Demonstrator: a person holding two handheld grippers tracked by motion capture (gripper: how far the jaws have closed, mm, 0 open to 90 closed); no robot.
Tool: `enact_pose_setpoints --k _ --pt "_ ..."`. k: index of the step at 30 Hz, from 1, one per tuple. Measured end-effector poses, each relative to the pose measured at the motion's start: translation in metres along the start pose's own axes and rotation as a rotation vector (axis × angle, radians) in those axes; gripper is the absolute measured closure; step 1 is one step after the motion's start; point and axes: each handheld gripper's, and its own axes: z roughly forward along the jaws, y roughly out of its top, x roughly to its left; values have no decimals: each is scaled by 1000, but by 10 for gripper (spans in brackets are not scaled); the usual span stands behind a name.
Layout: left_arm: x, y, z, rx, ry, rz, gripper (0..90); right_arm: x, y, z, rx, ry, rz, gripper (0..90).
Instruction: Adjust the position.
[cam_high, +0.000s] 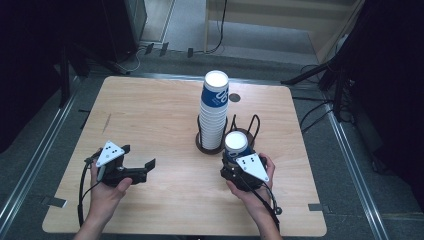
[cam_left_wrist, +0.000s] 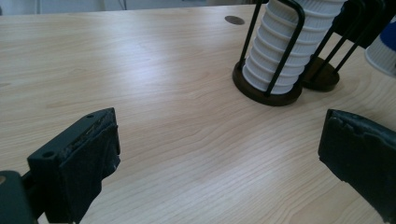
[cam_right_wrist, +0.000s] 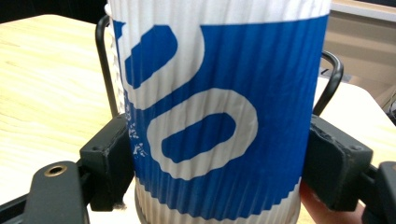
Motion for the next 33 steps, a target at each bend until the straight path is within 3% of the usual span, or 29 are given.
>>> enact_pose_setpoints --k 10,22,25,33 --pt "-11 14 9 -26 -22 -2 0 10 -2 1 -4 7 -30 199" --pt "-29 8 14 -2 -103 44 0 21 -4 0 -14 5 -83 201" --pt "-32 8 14 -9 -129 36 0 27 -5 0 -18 5 -110 202" --pt "-33 7 15 -3 -152 38 0 34 -6 -1 -25 12 -162 204"
